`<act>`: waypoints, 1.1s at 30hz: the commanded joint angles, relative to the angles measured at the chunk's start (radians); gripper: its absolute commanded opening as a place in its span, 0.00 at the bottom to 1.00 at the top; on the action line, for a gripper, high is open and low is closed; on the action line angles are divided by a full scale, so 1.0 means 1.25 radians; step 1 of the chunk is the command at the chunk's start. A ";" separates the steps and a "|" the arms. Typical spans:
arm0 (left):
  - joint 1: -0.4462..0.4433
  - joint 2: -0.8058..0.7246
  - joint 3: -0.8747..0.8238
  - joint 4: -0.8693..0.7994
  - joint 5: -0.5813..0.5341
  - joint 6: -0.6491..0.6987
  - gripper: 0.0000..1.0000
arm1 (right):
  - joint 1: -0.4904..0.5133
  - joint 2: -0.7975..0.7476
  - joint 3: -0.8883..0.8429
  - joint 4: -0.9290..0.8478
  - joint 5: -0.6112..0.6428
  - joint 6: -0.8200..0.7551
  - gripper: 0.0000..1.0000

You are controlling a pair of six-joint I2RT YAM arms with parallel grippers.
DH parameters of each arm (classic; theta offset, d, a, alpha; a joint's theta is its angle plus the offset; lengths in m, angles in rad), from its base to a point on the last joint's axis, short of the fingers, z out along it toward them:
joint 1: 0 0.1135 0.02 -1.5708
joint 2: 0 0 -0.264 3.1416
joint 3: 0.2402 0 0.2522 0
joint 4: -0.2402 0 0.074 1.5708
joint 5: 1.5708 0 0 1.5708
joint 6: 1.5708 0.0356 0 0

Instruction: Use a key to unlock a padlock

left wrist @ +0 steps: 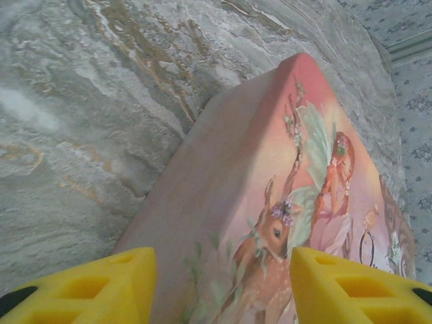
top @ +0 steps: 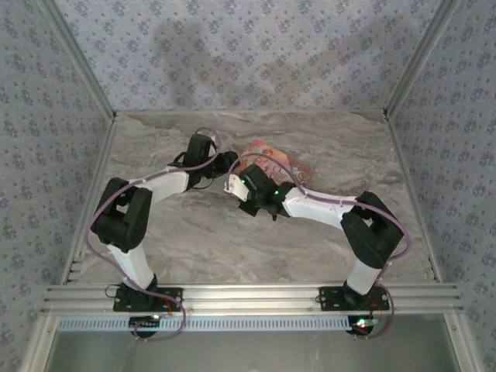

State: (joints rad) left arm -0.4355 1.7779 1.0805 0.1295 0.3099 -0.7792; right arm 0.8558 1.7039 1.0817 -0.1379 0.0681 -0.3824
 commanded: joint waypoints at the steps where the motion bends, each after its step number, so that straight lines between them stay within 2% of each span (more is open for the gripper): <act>1: 0.025 -0.083 -0.024 0.005 -0.009 0.002 0.56 | 0.020 -0.078 -0.034 -0.003 0.020 0.014 0.00; 9: 0.034 -0.255 -0.112 -0.083 -0.082 0.050 0.58 | 0.059 -0.218 -0.104 -0.043 0.028 0.081 0.00; 15: 0.033 -0.383 -0.218 -0.103 -0.127 0.034 0.61 | 0.094 -0.226 -0.132 -0.025 -0.009 0.142 0.00; 22: 0.032 -0.517 -0.349 -0.111 -0.176 -0.012 0.62 | 0.137 -0.131 -0.137 0.079 -0.088 0.224 0.00; 33: 0.037 -0.654 -0.410 -0.207 -0.243 -0.015 0.62 | 0.176 0.074 -0.049 0.143 -0.169 0.296 0.00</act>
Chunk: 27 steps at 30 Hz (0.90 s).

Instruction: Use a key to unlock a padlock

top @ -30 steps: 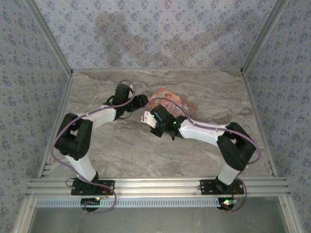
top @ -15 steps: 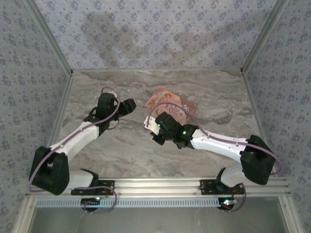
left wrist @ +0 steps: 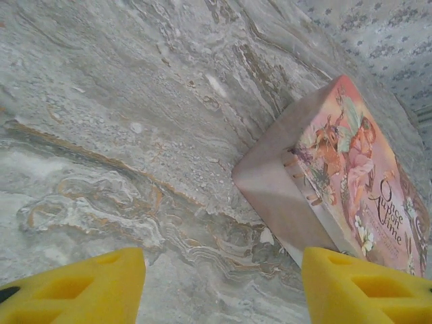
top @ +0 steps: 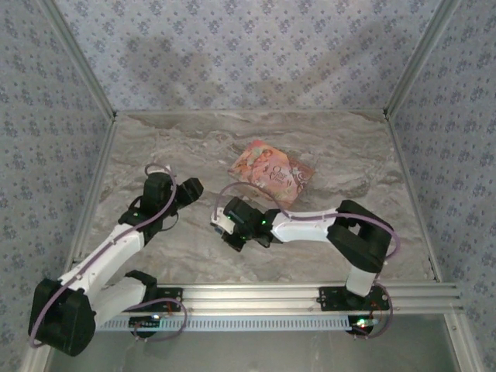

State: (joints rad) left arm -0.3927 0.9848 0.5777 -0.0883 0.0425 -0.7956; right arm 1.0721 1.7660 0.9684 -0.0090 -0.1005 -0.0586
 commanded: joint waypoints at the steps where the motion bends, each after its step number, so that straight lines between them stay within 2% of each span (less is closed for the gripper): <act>1: 0.004 -0.021 -0.008 -0.037 -0.029 -0.002 0.62 | 0.003 0.035 0.048 0.044 -0.038 0.041 0.00; 3: 0.005 -0.024 -0.007 -0.042 -0.027 -0.002 0.63 | 0.003 0.051 0.057 0.043 -0.034 0.047 0.00; 8: 0.007 -0.028 -0.009 -0.041 -0.028 -0.003 0.63 | -0.004 0.067 0.062 0.037 -0.031 0.052 0.07; 12: 0.008 -0.028 -0.009 -0.041 -0.027 -0.005 0.63 | -0.009 0.066 0.068 0.016 -0.018 0.048 0.24; 15: 0.009 -0.031 -0.007 -0.043 -0.026 -0.007 0.63 | -0.018 0.047 0.067 0.006 -0.009 0.047 0.31; 20: 0.009 -0.039 0.005 -0.069 -0.026 0.003 0.63 | -0.045 -0.037 0.046 -0.031 0.013 0.049 0.34; 27: 0.010 -0.042 0.044 -0.121 -0.034 0.047 0.66 | -0.124 -0.232 -0.002 -0.131 0.069 0.073 0.50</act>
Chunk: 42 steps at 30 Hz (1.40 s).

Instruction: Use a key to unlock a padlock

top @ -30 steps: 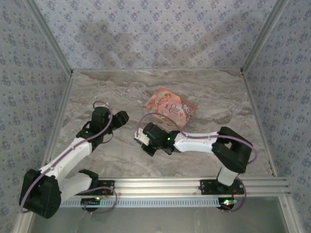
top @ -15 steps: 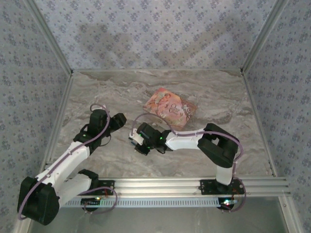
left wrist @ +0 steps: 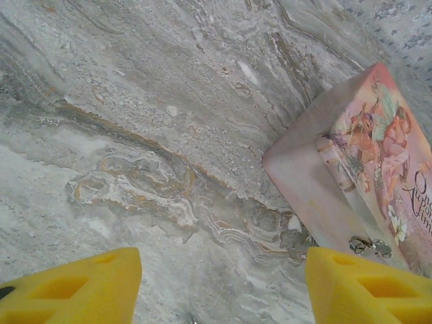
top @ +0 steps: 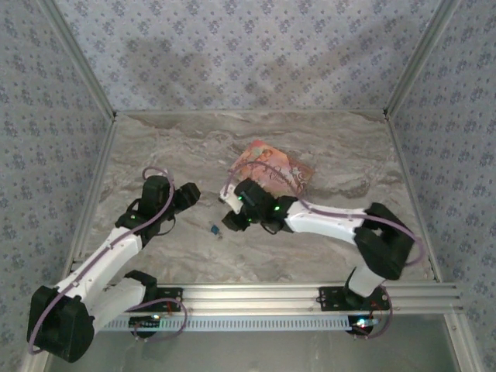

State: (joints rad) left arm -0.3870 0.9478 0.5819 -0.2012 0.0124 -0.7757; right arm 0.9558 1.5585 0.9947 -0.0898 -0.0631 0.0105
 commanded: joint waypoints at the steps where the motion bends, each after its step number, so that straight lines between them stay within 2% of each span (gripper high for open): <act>1: 0.006 -0.010 0.049 -0.038 -0.013 0.038 0.67 | -0.050 -0.096 -0.032 -0.073 0.047 0.026 0.53; 3: 0.009 -0.006 0.065 -0.054 -0.021 0.051 0.69 | -0.088 -0.147 -0.038 -0.098 0.054 0.033 0.56; 5: 0.010 0.000 0.087 -0.071 -0.025 0.064 0.98 | -0.129 -0.193 -0.045 -0.123 0.066 0.038 0.59; 7: 0.012 0.008 0.114 -0.096 -0.029 0.088 0.98 | -0.180 -0.237 -0.060 -0.140 0.072 0.052 0.65; 8: 0.016 0.014 0.127 -0.109 -0.034 0.098 0.98 | -0.212 -0.262 -0.067 -0.142 0.074 0.061 0.97; 9: 0.019 0.019 0.138 -0.119 -0.040 0.106 0.98 | -0.240 -0.281 -0.073 -0.144 0.080 0.070 1.00; 12: 0.034 0.034 0.165 -0.136 -0.064 0.140 0.98 | -0.330 -0.333 -0.086 -0.154 0.136 0.111 1.00; 15: 0.052 0.051 0.190 -0.154 -0.133 0.175 0.98 | -0.417 -0.365 -0.102 -0.157 0.219 0.161 1.00; 19: 0.071 0.073 0.189 -0.117 -0.224 0.317 0.98 | -0.520 -0.371 -0.154 -0.122 0.408 0.223 1.00; 21: 0.095 0.090 0.161 -0.072 -0.273 0.357 0.98 | -0.558 -0.361 -0.206 -0.048 0.466 0.180 1.00; 23: 0.129 0.110 0.121 -0.004 -0.278 0.417 0.98 | -0.570 -0.340 -0.269 0.036 0.540 0.142 1.00; 27: 0.161 0.155 0.011 0.206 -0.313 0.515 0.98 | -0.616 -0.272 -0.331 0.143 0.508 0.122 1.00; 29: 0.181 0.189 -0.056 0.355 -0.311 0.533 0.98 | -0.627 -0.233 -0.374 0.246 0.502 0.113 1.00; 32: 0.219 0.256 -0.107 0.493 -0.312 0.522 0.98 | -0.628 -0.172 -0.439 0.450 0.505 0.057 1.00; 33: 0.230 0.271 -0.123 0.533 -0.304 0.521 0.98 | -0.628 -0.165 -0.440 0.461 0.512 0.044 1.00; 36: 0.252 0.298 -0.152 0.653 -0.294 0.515 0.98 | -0.642 -0.157 -0.479 0.593 0.464 0.011 1.00; 39: 0.275 0.311 -0.162 0.701 -0.270 0.544 0.98 | -0.657 -0.142 -0.474 0.606 0.414 -0.012 1.00; 42: 0.304 0.350 -0.180 0.792 -0.185 0.566 0.98 | -0.710 -0.092 -0.526 0.753 0.283 -0.036 1.00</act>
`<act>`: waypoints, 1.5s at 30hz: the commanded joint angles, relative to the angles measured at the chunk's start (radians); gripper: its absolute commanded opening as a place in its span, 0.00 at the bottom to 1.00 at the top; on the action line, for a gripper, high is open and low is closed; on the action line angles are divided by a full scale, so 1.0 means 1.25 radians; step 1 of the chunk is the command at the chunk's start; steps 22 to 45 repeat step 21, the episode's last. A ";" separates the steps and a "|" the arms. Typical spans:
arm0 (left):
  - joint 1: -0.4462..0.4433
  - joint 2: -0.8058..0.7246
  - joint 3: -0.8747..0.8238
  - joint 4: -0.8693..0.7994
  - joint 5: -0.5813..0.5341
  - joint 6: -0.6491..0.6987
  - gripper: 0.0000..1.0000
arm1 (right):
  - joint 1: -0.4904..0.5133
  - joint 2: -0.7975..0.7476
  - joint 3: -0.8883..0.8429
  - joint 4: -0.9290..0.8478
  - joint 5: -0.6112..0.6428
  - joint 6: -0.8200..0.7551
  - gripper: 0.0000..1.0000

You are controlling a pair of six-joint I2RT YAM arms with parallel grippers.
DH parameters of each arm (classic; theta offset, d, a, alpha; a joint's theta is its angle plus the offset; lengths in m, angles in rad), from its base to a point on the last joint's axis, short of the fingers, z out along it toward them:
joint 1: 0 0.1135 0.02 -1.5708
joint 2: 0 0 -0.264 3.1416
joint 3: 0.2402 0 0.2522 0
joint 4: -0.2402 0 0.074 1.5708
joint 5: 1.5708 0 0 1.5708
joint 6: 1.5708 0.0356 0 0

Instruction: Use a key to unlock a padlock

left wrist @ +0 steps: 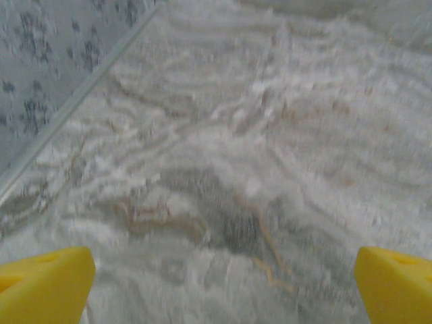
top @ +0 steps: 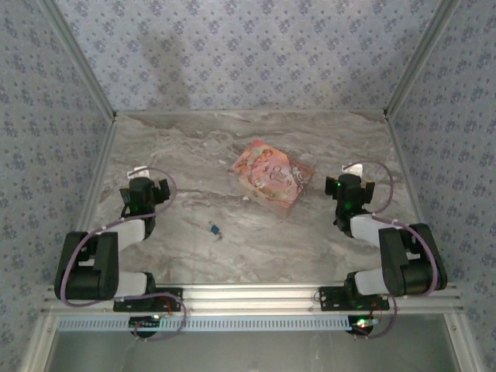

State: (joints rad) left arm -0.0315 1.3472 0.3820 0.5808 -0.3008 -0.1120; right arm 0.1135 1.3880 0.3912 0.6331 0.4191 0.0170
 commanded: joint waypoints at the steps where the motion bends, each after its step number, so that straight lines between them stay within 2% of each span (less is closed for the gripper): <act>1: 0.026 0.080 -0.042 0.254 0.078 0.032 0.98 | -0.060 0.091 -0.069 0.256 -0.136 -0.036 1.00; 2: 0.029 0.135 -0.057 0.323 0.081 0.029 0.98 | -0.074 0.136 -0.074 0.328 -0.145 -0.029 1.00; 3: 0.030 0.183 -0.060 0.409 0.072 0.040 0.98 | -0.074 0.128 -0.051 0.292 -0.132 -0.025 1.00; 4: 0.027 0.147 -0.026 0.254 0.070 0.029 0.98 | -0.080 0.098 -0.010 0.141 -0.133 0.020 1.00; 5: 0.025 0.135 0.021 0.166 0.052 0.021 0.98 | -0.088 0.113 -0.024 0.185 -0.151 0.000 1.00; 6: 0.004 0.167 -0.009 0.294 0.022 0.049 0.98 | -0.073 0.123 -0.038 0.249 -0.107 -0.012 1.00; 8: -0.010 0.141 0.006 0.210 0.005 0.048 0.98 | -0.058 0.109 -0.031 0.201 -0.115 -0.010 1.00; 10: -0.018 0.159 -0.011 0.277 -0.005 0.066 0.98 | -0.077 0.108 -0.023 0.188 -0.139 -0.014 1.00; 17: -0.026 0.152 -0.010 0.260 -0.012 0.068 0.98 | -0.096 0.113 -0.012 0.172 -0.180 -0.004 1.00; 45: -0.024 0.152 -0.008 0.257 -0.003 0.068 0.98 | -0.088 0.111 -0.018 0.183 -0.163 -0.010 1.00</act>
